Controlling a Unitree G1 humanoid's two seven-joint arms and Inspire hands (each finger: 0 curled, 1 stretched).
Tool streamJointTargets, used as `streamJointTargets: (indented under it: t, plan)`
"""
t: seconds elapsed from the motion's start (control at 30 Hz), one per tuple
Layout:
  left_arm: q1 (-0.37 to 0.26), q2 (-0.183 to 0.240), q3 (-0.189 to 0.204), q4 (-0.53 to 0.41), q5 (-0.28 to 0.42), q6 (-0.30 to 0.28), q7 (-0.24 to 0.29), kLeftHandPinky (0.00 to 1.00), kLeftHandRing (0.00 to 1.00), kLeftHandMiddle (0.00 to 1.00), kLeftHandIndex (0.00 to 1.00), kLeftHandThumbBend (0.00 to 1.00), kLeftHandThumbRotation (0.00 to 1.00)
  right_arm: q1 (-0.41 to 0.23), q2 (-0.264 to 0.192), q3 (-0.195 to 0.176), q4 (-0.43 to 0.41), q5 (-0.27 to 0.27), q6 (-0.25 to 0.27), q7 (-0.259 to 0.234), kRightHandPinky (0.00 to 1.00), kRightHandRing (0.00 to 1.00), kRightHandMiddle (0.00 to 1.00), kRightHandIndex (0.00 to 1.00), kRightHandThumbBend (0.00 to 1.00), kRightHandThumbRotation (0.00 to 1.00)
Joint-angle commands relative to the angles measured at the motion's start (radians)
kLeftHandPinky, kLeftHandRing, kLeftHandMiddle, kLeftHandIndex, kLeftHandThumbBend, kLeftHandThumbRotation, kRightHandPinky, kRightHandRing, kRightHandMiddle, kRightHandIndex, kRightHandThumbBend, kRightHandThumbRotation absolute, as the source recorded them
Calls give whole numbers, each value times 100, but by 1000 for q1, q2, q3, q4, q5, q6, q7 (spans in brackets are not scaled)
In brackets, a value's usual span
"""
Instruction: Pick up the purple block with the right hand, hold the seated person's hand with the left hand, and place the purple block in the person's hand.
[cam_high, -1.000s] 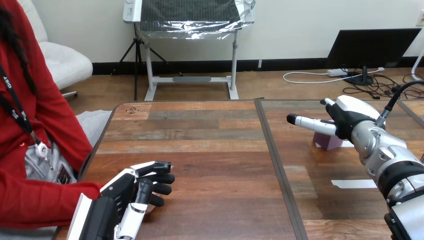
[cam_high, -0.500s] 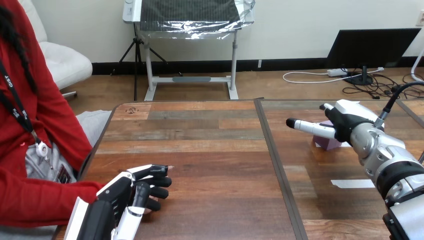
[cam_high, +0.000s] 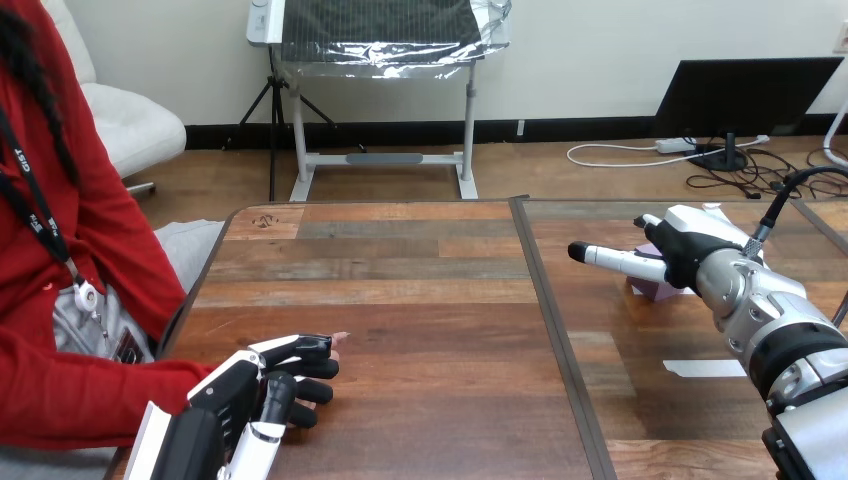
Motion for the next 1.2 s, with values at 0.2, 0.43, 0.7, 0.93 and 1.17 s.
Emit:
streamJointTargets:
  t: [0.2, 0.43, 0.7, 0.93, 1.17]
  plan:
    - [-9, 7, 10, -57, -1, -34, -3, 58, 64, 68, 69, 31, 89, -24, 17, 3, -7, 0, 2, 6, 100, 100, 100, 100, 79, 100]
    - [-4, 4, 12, -56, 8, -39, 1, 58, 64, 68, 69, 30, 89, -17, 16, 0, -6, 3, -8, 7, 95, 98, 98, 98, 80, 100]
    - [4, 2, 7, -68, 0, -24, -2, 58, 64, 68, 70, 31, 89, -14, 19, -10, -7, 17, -6, 8, 87, 92, 94, 95, 81, 100]
    - [1, 4, 7, -61, -3, -33, -3, 60, 65, 69, 70, 32, 88, -12, 17, -20, -6, 25, -4, 10, 80, 86, 89, 90, 80, 100]
    - [-1, 2, 8, -63, 0, -29, -1, 60, 65, 69, 70, 32, 88, -7, 16, -12, -5, 14, -9, -10, 65, 75, 77, 70, 79, 100]
